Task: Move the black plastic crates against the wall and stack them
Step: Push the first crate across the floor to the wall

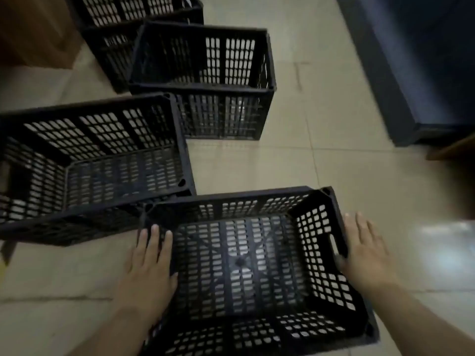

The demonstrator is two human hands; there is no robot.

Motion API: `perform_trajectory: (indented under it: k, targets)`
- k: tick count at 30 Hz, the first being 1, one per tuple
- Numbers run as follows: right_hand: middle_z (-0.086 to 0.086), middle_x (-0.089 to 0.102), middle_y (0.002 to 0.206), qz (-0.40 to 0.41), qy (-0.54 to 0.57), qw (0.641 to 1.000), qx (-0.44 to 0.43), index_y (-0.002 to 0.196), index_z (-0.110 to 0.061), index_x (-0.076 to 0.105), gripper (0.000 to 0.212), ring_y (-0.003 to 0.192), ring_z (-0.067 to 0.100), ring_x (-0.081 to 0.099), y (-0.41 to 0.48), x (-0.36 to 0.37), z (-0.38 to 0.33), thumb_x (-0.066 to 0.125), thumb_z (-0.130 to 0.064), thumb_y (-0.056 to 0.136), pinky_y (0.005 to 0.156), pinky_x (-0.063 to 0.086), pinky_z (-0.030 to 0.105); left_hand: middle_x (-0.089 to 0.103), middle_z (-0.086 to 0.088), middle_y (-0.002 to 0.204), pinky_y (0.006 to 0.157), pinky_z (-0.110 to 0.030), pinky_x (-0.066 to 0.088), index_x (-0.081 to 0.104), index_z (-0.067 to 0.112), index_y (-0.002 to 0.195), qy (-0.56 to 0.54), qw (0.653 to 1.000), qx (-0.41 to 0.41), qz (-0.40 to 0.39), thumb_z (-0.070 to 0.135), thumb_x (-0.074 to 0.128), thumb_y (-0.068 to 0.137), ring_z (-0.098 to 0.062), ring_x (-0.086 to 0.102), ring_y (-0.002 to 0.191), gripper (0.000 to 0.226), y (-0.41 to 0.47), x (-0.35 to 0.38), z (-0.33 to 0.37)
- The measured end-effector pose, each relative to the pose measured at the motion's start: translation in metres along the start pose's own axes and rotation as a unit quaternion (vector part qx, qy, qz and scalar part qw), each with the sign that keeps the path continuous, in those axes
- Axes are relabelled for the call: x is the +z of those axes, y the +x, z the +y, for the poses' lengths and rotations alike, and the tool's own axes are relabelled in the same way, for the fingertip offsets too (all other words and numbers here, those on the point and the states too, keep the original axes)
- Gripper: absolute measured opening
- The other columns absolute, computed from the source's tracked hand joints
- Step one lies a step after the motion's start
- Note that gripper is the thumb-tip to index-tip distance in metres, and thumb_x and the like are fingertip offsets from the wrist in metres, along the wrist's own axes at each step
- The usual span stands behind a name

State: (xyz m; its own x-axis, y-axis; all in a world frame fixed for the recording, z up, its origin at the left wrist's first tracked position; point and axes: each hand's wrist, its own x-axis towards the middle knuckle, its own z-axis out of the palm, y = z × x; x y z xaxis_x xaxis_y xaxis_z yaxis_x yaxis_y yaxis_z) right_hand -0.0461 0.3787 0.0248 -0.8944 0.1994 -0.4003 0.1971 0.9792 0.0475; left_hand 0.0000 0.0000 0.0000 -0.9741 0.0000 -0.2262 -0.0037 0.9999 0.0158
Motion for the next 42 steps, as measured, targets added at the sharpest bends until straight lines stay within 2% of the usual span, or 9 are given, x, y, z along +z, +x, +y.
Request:
perform_trajectory:
  k: [4,11,16,18,24,32,36,39,42]
  targets:
    - [0.006,-0.013,0.158,0.002,-0.059,0.998,0.011,0.148,-0.018,-0.01,0.083,0.145,0.025,-0.009,0.028,0.06,0.011,0.047,-0.022,0.087,0.117,0.002,0.041,-0.033,-0.004,0.142,0.106,-0.039,-0.023,-0.029,0.019,0.135,0.057,0.997,-0.037,-0.039,0.034,0.037,0.094,-0.027,-0.02,0.143,0.079,0.016,0.052,-0.005]
    - [0.02,0.024,0.149,0.204,-0.057,0.973,-0.087,0.137,0.003,0.031,0.062,0.135,0.032,0.021,0.056,0.124,0.03,0.031,-0.003,0.075,0.114,-0.004,0.034,0.023,-0.016,0.148,0.113,-0.034,-0.018,0.032,0.006,0.139,0.111,0.993,-0.009,-0.035,-0.005,0.072,0.056,-0.034,0.029,0.137,0.093,0.025,0.095,-0.028]
    - [0.009,-0.002,0.159,0.207,-0.088,0.96,-0.169,0.137,0.008,0.026,0.064,0.146,0.02,-0.006,0.058,0.127,0.041,0.027,-0.003,0.074,0.116,-0.008,0.036,0.041,-0.028,0.141,0.114,-0.035,-0.014,0.047,-0.002,0.131,0.166,0.984,0.043,-0.051,-0.015,0.072,0.048,-0.036,0.03,0.137,0.088,0.031,0.099,-0.037]
    - [0.008,-0.004,0.158,0.214,-0.112,0.949,-0.201,0.135,0.012,0.032,0.063,0.146,0.018,-0.006,0.062,0.127,0.043,0.026,-0.005,0.074,0.117,-0.006,0.037,0.042,-0.029,0.139,0.116,-0.035,-0.012,0.047,-0.004,0.129,0.181,0.982,0.061,-0.015,-0.017,0.073,0.041,-0.03,0.009,0.144,0.093,0.028,0.107,-0.046]
    - [0.033,0.016,0.147,0.241,-0.168,0.926,-0.239,0.133,0.017,0.027,0.065,0.143,0.028,-0.02,0.038,0.116,0.026,0.015,0.006,0.07,0.115,-0.015,0.044,-0.042,-0.015,0.137,0.082,-0.038,-0.045,-0.034,0.01,0.131,0.195,0.971,0.049,-0.127,0.007,0.029,0.09,-0.02,-0.034,0.13,0.075,-0.001,0.078,-0.043]
    - [0.036,0.04,0.132,0.255,-0.062,0.898,-0.354,0.114,0.022,0.046,0.056,0.146,0.027,0.0,-0.019,0.074,-0.041,0.023,-0.004,0.07,0.118,-0.002,0.041,-0.044,-0.01,0.133,0.067,-0.036,-0.049,-0.038,0.013,0.125,0.228,0.94,0.015,-0.255,0.011,0.022,0.096,-0.021,-0.037,0.125,0.066,-0.1,0.007,-0.11]
    - [0.033,0.043,0.133,0.26,-0.053,0.861,-0.433,0.111,0.021,0.048,0.057,0.146,0.025,-0.003,-0.05,0.034,-0.111,0.027,-0.008,0.067,0.117,0.0,0.04,-0.033,-0.011,0.143,0.074,-0.037,-0.049,-0.03,0.013,0.134,0.236,0.949,0.002,-0.207,0.016,-0.005,0.093,-0.022,-0.039,0.126,0.049,-0.173,-0.021,-0.173]
    - [0.02,-0.001,0.156,0.267,-0.027,0.819,-0.507,0.138,0.015,0.014,0.069,0.146,0.026,-0.004,-0.072,0.01,-0.174,0.025,-0.006,0.074,0.117,-0.001,0.039,0.019,-0.017,0.156,0.115,-0.039,-0.009,0.006,0.011,0.149,0.191,0.977,-0.084,-0.048,0.017,-0.002,0.097,-0.021,-0.013,0.145,0.053,-0.248,-0.031,-0.233]
    - [0.016,-0.011,0.157,0.284,-0.04,0.766,-0.575,0.144,0.005,-0.006,0.053,0.146,0.026,-0.004,-0.097,-0.011,-0.241,0.001,-0.01,0.094,0.118,-0.002,0.038,0.028,-0.014,0.153,0.114,-0.039,0.012,0.016,0.012,0.147,0.142,0.973,-0.18,0.027,0.017,0.012,0.099,-0.025,0.011,0.145,0.049,-0.315,-0.063,-0.262]
